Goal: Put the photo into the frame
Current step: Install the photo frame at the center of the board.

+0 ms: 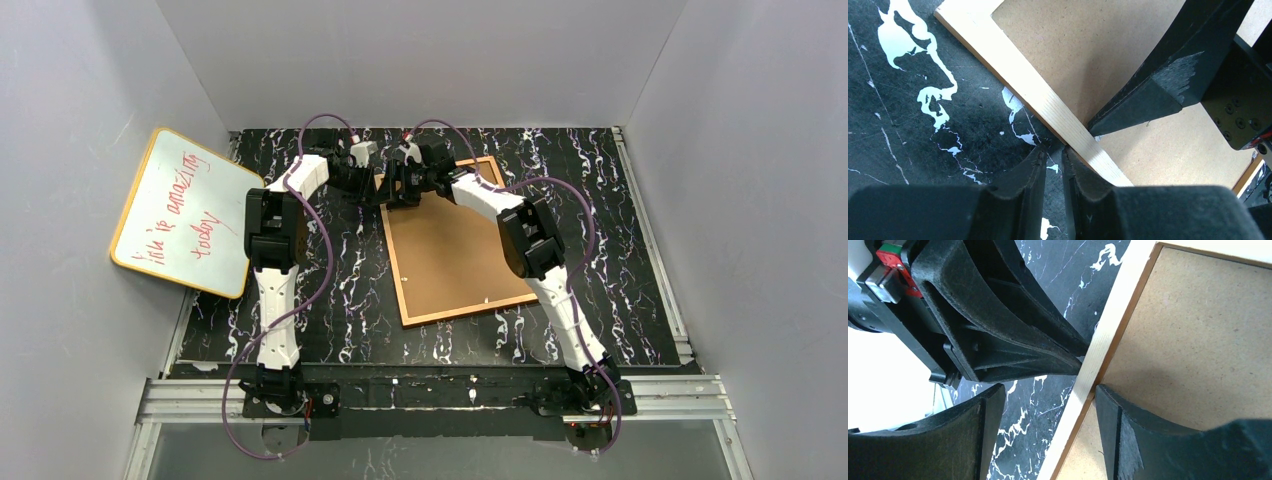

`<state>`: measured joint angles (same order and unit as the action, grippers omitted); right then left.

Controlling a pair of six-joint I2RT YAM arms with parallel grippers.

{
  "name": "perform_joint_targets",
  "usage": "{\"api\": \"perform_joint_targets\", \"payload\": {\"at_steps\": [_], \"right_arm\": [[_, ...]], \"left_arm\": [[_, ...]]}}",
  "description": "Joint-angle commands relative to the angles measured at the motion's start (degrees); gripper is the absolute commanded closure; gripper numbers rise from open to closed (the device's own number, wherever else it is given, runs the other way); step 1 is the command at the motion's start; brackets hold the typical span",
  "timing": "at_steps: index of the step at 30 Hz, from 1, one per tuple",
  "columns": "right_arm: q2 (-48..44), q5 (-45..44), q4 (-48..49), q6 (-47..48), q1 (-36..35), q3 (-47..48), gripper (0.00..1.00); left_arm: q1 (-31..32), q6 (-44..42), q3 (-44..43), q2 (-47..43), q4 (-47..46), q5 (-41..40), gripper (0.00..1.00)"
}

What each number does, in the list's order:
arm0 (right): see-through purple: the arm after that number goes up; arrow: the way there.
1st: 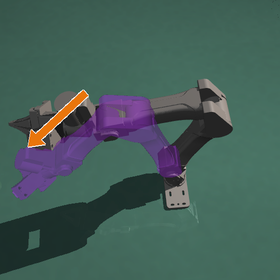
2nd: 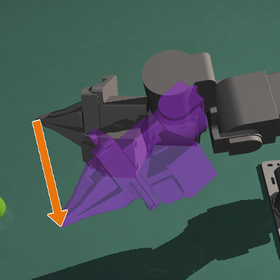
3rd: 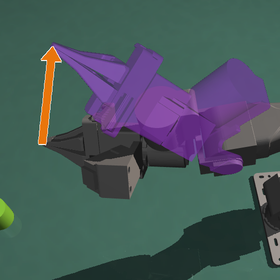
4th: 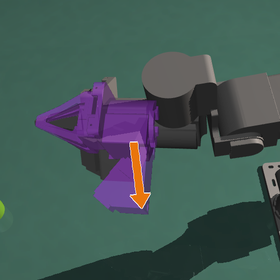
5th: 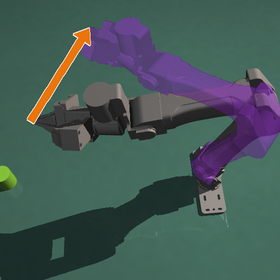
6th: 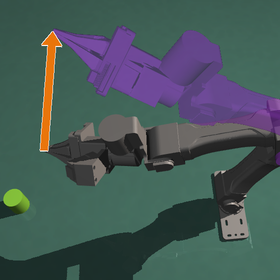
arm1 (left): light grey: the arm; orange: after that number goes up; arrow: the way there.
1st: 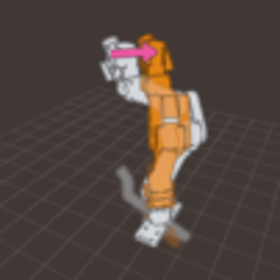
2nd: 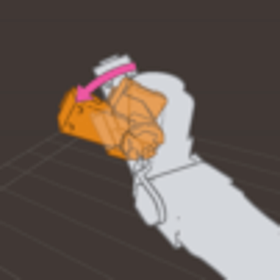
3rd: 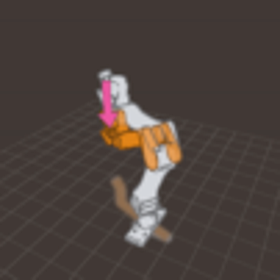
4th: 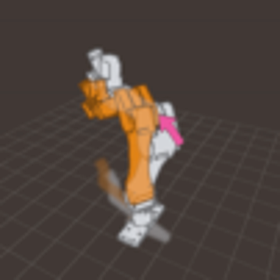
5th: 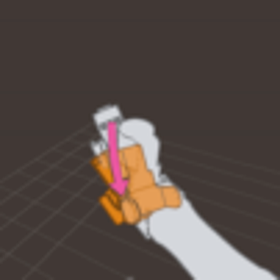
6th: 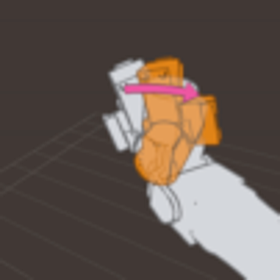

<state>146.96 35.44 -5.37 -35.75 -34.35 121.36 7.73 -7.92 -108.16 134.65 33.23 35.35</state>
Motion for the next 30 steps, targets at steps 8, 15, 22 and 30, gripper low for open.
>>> {"api": "perform_joint_targets", "payload": {"at_steps": [8, 15, 22, 30], "right_arm": [[-3.23, -3.29, 0.46, 0.13, 2.83, -2.66, 0.24], [-1.69, -1.32, 0.32, -0.18, 0.89, -3.32, 0.24], [-0.64, 0.32, 0.00, 0.07, -0.52, -3.09, 0.25], [-1.67, 0.78, -1.02, 1.11, 0.47, -2.07, 0.20]], "left_arm": [[1.15, -1.43, 2.94, -0.77, 3.20, 0.32, 0.83], [1.15, -1.66, 2.91, -0.84, 3.33, 0.50, 0.83], [1.15, -1.66, 2.93, -0.77, 3.33, 0.54, 0.83], [1.15, -1.40, 2.06, -0.66, 3.41, 0.48, 0.83]]}}
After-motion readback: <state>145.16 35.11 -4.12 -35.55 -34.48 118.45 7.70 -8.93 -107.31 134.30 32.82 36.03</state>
